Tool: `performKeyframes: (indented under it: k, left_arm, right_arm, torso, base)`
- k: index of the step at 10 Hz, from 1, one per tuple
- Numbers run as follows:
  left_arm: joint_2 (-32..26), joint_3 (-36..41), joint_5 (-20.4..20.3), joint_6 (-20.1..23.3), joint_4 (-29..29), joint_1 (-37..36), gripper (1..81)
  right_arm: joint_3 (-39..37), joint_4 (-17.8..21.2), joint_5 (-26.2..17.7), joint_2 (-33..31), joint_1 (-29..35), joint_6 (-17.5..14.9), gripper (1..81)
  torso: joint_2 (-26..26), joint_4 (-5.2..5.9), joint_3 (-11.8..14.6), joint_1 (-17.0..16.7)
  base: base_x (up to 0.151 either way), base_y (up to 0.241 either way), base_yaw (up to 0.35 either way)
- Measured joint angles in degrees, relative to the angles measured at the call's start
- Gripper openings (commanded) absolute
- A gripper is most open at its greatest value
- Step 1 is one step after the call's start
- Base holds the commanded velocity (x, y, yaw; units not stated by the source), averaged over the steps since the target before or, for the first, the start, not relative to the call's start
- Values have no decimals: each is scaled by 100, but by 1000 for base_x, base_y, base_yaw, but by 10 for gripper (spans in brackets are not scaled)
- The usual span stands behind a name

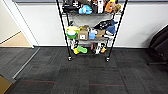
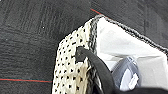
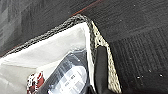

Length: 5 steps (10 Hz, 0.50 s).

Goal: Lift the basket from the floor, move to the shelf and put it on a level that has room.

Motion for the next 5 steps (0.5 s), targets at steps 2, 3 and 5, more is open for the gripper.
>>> performKeyframes:
  k: [2, 3, 5]
  left_arm:
    - [-13, 74, 80, -2, 2, 4, 10]
    - [-13, 79, 124, 0, 2, 4, 10]
    - [-17, 96, 185, 0, 2, 1, 10]
  right_arm:
    - [232, 2, 146, -171, -99, 39, 10]
    - [321, 2, 179, -227, -160, 59, 10]
    - [411, 4, 213, -269, -201, 99, 10]
  torso:
    - [389, 0, 193, -251]
    - [590, 0, 290, -382]
    - [971, 0, 461, -629]
  base:
    - [0, 0, 0]
    - [0, 0, 0]
    - [0, 0, 0]
